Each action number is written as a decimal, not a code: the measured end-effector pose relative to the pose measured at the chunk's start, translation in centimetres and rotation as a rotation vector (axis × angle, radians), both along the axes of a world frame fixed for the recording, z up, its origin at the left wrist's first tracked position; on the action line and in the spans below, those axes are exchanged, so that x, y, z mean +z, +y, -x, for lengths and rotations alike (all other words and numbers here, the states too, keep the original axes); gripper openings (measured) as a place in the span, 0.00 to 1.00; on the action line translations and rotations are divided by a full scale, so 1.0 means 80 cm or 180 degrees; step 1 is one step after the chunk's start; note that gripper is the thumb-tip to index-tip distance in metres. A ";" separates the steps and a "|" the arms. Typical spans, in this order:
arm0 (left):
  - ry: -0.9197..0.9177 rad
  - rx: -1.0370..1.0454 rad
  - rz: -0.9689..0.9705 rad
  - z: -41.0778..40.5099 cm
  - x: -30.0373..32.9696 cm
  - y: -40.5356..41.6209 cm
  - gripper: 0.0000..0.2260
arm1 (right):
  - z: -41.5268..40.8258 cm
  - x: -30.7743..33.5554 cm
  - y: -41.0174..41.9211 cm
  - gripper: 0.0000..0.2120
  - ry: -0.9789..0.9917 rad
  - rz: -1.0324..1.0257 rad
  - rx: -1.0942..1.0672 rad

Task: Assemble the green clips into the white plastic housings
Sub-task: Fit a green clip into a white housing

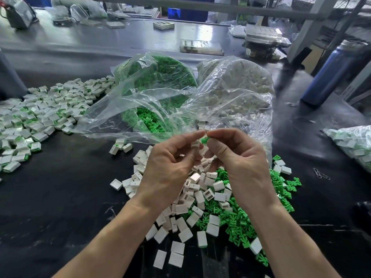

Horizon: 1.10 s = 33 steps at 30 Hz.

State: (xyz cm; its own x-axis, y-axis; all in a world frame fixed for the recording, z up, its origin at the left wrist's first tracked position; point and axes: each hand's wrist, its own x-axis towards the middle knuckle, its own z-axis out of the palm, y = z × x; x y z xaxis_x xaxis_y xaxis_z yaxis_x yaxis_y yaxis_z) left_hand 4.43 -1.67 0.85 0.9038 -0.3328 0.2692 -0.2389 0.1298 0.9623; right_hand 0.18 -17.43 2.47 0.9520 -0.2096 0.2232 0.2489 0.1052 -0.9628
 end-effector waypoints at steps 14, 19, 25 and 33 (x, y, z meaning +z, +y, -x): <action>-0.0110 0.0118 -0.0013 0.001 0.002 0.001 0.11 | 0.001 -0.001 -0.003 0.06 0.0027 0.0370 -0.0131; -0.0065 0.0180 0.0047 0.003 0.004 0.000 0.11 | -0.001 -0.001 -0.003 0.06 -0.0005 0.0560 -0.0100; -0.0087 0.0261 -0.0146 0.004 0.003 0.005 0.07 | 0.001 0.002 -0.006 0.07 -0.0022 0.0792 -0.0128; -0.0332 0.0366 -0.0638 0.005 -0.001 0.009 0.06 | 0.001 0.001 -0.007 0.09 0.0024 0.1065 -0.0103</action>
